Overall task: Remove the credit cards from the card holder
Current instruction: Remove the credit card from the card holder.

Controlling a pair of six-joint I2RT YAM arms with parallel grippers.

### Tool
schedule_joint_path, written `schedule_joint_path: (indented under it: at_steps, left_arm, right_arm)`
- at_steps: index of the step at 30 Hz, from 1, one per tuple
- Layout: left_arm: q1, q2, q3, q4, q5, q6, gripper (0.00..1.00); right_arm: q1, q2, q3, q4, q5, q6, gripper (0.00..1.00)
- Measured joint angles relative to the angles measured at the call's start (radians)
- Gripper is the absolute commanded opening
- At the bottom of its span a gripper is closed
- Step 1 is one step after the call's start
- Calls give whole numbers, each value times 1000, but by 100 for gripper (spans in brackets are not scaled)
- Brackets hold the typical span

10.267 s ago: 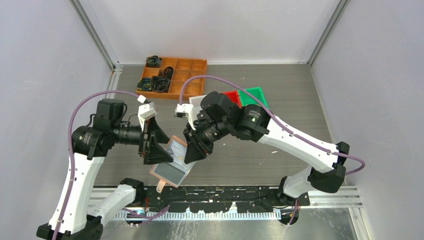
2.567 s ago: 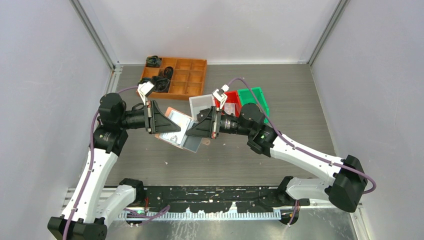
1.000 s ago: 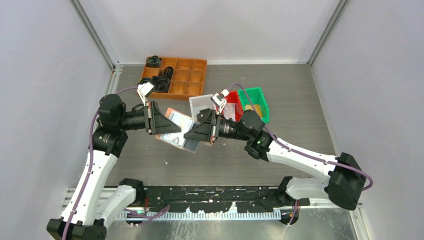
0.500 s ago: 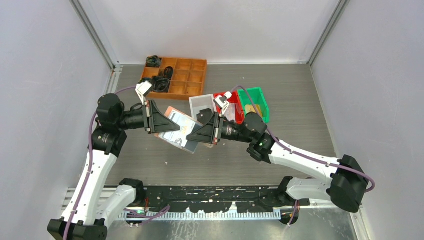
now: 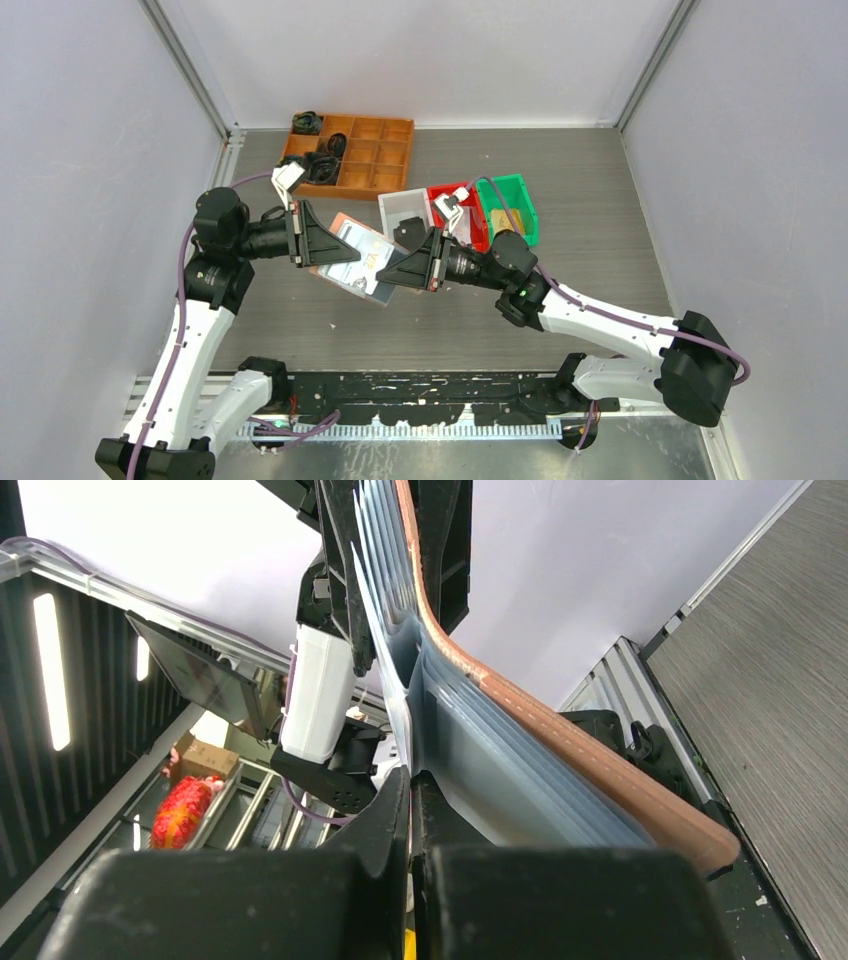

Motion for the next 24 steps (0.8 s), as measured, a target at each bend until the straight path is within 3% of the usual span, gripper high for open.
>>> schedule_joint_path:
  at_steps: [1,3,7,16,24]
  left_arm:
    - [0,0,0,0,-1,0,5]
    - [0,0,0,0,-4,0,0]
    - [2,0,0,7,-5,-3,0]
    - [11,0,7,18,-14,-1,0]
    - [12,-3,19,18,-20,4,0]
  right_arm:
    - [0,0,-4,6,1,2,5]
    - [0,0,-9,17,3,5,23]
    - [0,1,-21,25,11,25,41]
    - [0,64,-26,121,15,106,42]
    - [-1,76,-26,182,13,145,34]
